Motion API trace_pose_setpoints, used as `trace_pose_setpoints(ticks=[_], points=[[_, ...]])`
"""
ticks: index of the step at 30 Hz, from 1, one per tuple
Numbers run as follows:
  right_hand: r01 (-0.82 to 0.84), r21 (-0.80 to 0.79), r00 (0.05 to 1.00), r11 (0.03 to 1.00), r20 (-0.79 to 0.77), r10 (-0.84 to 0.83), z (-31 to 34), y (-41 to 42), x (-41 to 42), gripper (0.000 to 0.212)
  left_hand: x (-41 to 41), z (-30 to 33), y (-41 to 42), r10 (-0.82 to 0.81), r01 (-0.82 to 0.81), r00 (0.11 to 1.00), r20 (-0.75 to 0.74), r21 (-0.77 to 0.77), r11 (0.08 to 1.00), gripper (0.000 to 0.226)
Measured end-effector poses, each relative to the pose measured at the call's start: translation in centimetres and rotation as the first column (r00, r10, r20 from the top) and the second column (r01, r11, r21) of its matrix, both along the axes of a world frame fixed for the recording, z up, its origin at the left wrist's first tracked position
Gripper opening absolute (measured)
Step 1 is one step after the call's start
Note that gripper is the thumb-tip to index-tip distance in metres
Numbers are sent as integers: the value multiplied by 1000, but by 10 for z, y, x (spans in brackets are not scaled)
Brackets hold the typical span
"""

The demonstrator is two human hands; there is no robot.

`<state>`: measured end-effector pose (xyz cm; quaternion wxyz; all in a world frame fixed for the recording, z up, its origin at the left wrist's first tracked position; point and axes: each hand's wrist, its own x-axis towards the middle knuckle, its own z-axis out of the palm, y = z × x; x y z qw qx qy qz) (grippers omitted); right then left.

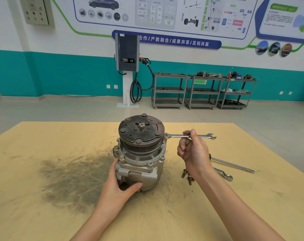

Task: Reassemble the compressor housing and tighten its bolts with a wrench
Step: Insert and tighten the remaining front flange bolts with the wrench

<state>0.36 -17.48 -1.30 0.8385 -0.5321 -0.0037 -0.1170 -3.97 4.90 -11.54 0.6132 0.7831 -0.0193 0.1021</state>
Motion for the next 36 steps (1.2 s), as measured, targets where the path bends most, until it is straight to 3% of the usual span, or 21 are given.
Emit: trace_pose_setpoints(ticks=[11, 20, 30, 33, 36], points=[[-110, 10, 987, 994, -116, 111, 16, 4, 37, 34, 1, -1, -1, 10, -13, 999, -47, -59, 998, 115], [59, 17, 991, 998, 116, -61, -10, 5, 21, 36, 1, 2, -1, 13, -16, 998, -56, -55, 998, 114], [55, 62, 995, 997, 79, -59, 19, -14, 18, 35, 1, 1, 0, -16, 15, 1000, -13, -55, 998, 111], [155, -198, 982, 968, 141, -128, 10, -30, -1, 35, 0, 2, 1, -34, 34, 999, 0, -57, 998, 110], [175, -592, 976, 787, 208, -60, -14, -40, -23, 30, 2, -1, 1, -22, 22, 1000, 7, -46, 999, 101]])
